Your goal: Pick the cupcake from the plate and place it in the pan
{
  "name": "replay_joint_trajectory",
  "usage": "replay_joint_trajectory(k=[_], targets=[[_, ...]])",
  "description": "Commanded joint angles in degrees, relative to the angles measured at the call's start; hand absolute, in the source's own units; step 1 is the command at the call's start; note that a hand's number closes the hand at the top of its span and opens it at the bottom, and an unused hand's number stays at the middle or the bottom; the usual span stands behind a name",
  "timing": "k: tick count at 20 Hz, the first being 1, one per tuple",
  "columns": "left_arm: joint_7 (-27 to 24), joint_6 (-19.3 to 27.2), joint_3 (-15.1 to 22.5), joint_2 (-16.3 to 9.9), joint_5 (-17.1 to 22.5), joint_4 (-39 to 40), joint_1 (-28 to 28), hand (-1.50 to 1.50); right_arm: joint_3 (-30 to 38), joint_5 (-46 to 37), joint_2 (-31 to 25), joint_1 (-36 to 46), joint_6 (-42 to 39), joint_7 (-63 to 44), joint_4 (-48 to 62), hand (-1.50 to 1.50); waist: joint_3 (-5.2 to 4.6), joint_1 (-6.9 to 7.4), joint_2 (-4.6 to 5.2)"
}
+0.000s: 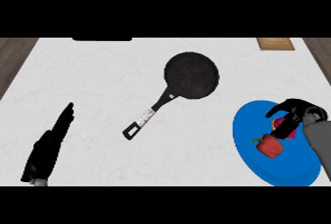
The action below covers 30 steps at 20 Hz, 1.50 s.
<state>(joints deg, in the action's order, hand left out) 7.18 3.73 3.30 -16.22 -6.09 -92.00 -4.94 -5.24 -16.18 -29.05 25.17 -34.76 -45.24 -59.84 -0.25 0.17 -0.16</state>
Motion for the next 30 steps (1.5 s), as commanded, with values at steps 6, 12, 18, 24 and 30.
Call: replay_joint_trajectory(k=[6, 12, 18, 24, 30], targets=[[2.6, 0.1, 0.4, 2.3, -2.8, -2.0, -0.2, 0.0, 4.9, 0.7, 2.2, -0.9, -0.4, 2.2, 1.5, 1.5, 0.26, 0.08, 0.13], [1.0, -1.4, -2.2, 1.3, -1.8, -1.9, -1.2, 0.0, 3.2, -4.8, 6.3, -9.3, 10.6, -3.5, -11.0, 1.5, 0.22, -0.66, -0.12], [0.9, -1.9, -2.5, 0.8, -1.5, -1.5, -1.4, 0.0, -4.8, -23.6, 10.2, -14.9, 30.1, -14.0, -21.4, 1.5, 0.11, -1.42, -0.59], [-0.7, -1.8, -2.5, 1.6, -1.6, 0.8, -0.9, 0.0, -9.7, -40.5, 5.4, -12.1, 38.3, -13.5, -32.2, 1.5, 0.09, -0.97, -0.46], [1.2, -3.1, -3.0, 1.2, -0.8, -1.1, 0.8, 0.0, -12.7, -49.9, 7.1, -3.8, 36.9, -15.4, -36.9, 1.5, 0.22, 0.3, 0.02]])
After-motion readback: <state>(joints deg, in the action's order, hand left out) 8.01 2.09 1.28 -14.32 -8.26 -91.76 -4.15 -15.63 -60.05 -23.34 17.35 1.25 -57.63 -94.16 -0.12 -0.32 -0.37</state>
